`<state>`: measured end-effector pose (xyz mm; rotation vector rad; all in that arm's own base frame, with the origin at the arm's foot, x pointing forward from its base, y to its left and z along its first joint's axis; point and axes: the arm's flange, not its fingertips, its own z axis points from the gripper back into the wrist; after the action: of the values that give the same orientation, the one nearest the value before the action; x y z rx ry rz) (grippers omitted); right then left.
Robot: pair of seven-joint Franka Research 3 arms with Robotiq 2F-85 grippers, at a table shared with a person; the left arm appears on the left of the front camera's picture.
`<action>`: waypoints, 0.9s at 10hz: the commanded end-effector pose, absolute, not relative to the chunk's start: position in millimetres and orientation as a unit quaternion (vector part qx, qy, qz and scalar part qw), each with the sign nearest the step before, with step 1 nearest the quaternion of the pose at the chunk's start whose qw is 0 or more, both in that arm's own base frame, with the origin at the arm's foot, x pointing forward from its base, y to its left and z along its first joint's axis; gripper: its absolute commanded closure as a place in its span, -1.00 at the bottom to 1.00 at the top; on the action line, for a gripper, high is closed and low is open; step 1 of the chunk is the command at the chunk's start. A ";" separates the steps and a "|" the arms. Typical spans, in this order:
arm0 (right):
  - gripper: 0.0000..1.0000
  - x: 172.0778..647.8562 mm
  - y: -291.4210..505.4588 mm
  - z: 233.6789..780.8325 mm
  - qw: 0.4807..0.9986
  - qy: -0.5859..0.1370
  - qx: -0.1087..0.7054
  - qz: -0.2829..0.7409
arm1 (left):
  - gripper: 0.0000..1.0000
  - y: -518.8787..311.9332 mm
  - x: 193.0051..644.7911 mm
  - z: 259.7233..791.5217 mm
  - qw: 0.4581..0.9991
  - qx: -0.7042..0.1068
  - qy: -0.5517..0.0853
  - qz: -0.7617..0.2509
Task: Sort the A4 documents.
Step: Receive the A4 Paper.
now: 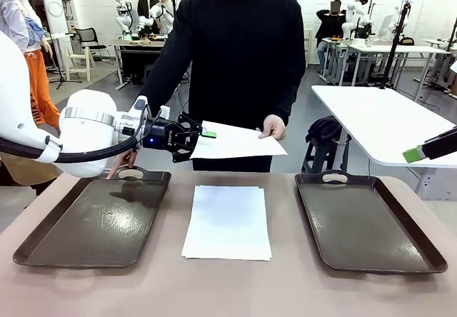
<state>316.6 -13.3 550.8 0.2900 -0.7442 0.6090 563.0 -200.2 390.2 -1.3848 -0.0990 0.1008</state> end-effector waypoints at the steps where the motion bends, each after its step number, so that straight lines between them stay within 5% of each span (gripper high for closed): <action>1: -1.00 317.5 -13.0 550.0 0.878 -0.355 0.140 0.289 | 0.58 -198.7 560.0 385.0 0.758 -0.648 -0.056 0.048; 2: -1.00 317.5 -13.0 550.0 0.878 -0.355 0.140 0.289 | 0.96 -198.3 561.0 384.4 0.758 -0.649 -0.055 0.049; 9: -1.00 317.5 -13.0 550.0 0.878 -0.355 0.140 0.289 | 1.00 -199.4 560.3 384.8 0.753 -0.653 -0.059 0.047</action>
<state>316.6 -13.3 550.8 0.2900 -0.7442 0.6090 562.4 -199.0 387.6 -1.3905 -0.1000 0.1097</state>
